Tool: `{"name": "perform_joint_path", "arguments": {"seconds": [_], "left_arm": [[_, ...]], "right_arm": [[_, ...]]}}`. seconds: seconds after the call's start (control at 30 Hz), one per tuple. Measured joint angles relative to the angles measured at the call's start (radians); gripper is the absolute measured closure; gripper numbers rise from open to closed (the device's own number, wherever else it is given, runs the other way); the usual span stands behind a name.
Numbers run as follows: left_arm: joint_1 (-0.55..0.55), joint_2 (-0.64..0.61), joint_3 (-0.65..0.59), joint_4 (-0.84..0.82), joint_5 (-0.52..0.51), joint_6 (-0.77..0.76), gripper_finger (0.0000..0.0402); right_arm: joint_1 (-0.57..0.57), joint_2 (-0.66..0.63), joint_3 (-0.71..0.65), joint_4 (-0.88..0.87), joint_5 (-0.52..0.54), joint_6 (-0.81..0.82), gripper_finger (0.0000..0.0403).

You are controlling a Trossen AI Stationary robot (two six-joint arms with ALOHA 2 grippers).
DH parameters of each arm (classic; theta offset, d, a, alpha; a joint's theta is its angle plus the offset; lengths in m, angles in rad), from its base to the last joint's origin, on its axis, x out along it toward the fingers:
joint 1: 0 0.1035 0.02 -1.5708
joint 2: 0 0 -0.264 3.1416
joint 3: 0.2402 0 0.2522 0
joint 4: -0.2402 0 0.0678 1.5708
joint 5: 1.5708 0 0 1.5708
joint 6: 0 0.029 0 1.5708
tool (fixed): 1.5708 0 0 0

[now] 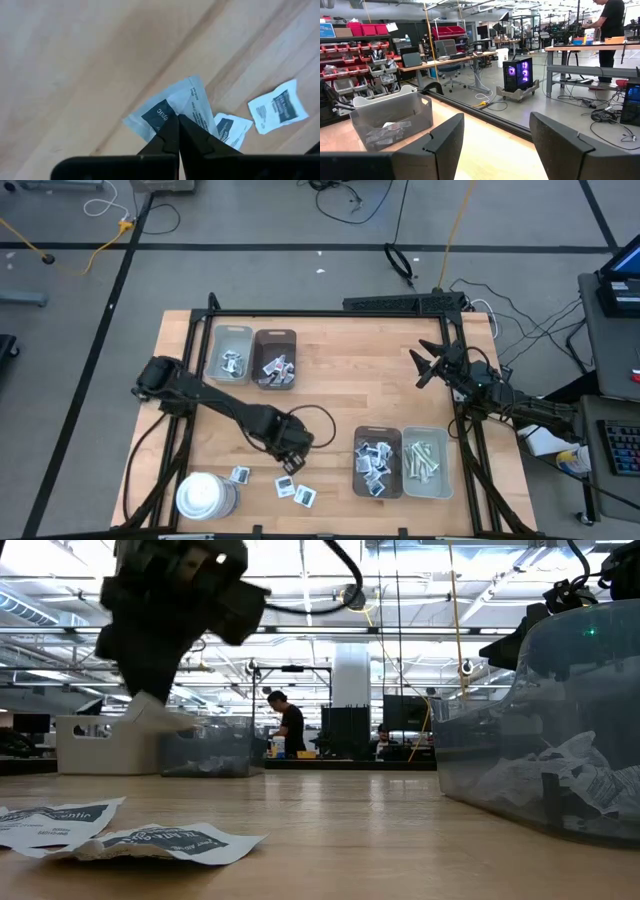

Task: Pick & Place First Aid Supplies
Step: Put the white towelette pack into the top gray bin

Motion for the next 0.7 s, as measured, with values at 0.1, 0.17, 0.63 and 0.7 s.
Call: {"name": "perform_joint_path", "arguments": {"seconds": [0.1,0.17,0.63,0.7], "left_arm": [[0.018,-0.059,0.000,-0.028,-0.014,0.000,0.0401],[0.029,-0.104,0.000,-0.062,-0.027,0.001,0.0401],[0.162,-0.268,0.001,-0.278,-0.072,0.032,0.0401],[0.217,-0.279,0.001,-0.316,-0.083,0.041,0.0401]], "right_arm": [[0.000,0.000,0.000,0.000,0.000,0.000,0.0181],[0.000,0.000,0.000,0.000,0.000,0.000,0.0181],[0.000,0.000,0.000,0.000,0.000,0.000,0.0183],[0.000,0.000,0.000,0.000,0.000,0.000,0.0183]]}}
